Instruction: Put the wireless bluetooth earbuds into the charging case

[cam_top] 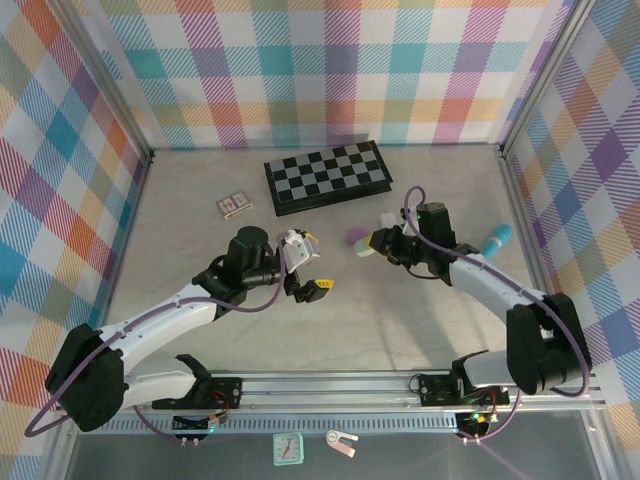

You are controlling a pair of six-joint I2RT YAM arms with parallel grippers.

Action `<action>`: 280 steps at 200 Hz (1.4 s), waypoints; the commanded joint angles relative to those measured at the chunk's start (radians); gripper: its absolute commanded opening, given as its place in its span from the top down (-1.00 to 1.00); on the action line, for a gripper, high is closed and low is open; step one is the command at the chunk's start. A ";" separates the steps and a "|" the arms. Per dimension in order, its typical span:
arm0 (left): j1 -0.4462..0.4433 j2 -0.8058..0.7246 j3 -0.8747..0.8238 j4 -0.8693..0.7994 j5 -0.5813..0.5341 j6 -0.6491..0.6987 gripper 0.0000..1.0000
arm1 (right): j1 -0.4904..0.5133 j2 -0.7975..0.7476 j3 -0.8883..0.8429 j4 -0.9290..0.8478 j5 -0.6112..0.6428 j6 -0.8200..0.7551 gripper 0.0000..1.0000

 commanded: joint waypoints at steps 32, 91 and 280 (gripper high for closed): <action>-0.003 0.012 0.019 -0.094 0.023 0.039 -0.99 | -0.010 0.122 -0.036 0.064 0.034 -0.054 0.58; -0.004 0.014 0.020 -0.103 0.016 0.044 -0.99 | -0.014 0.218 -0.051 0.102 0.051 -0.062 0.58; 0.394 -0.046 -0.271 0.330 -0.682 -0.264 -0.99 | -0.048 -0.034 -0.112 0.284 0.814 -0.907 -0.98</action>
